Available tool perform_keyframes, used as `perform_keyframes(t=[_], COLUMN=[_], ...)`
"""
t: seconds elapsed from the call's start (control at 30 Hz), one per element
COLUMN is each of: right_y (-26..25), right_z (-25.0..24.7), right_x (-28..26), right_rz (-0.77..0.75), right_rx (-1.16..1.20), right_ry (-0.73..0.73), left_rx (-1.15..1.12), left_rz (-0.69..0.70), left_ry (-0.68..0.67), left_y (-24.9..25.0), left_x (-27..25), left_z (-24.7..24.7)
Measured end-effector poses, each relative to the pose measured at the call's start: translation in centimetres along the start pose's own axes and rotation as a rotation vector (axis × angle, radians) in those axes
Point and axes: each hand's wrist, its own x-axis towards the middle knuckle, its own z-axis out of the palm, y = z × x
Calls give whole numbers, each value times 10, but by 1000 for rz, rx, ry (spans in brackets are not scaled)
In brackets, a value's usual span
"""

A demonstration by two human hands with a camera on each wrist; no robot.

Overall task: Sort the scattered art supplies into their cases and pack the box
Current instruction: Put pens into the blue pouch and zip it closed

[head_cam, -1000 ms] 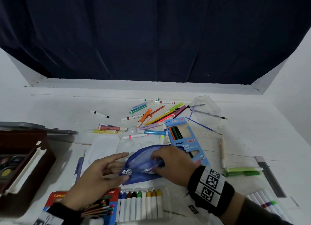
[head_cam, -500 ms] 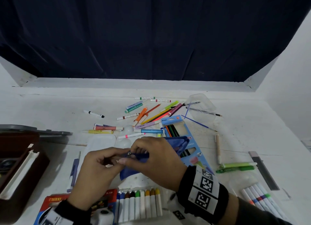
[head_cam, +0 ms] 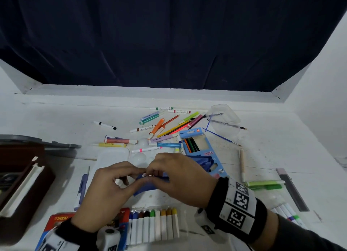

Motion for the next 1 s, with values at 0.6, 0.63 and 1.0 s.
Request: perform_keyframes(t=[0.6, 0.63, 1.0], right_y=[39, 41, 68], right_z=[-17, -17, -17], right_x=[-17, -20, -35], right_rz=[309, 326, 435], right_rx=[-170, -219, -260], right_ry=[6, 12, 6], left_rx=[28, 28, 108], left_rz=[-95, -106, -269], left_ry=[64, 70, 63], left_y=[-19, -23, -49], left_x=[-14, -15, -32], left_z=[-18, -18, -27])
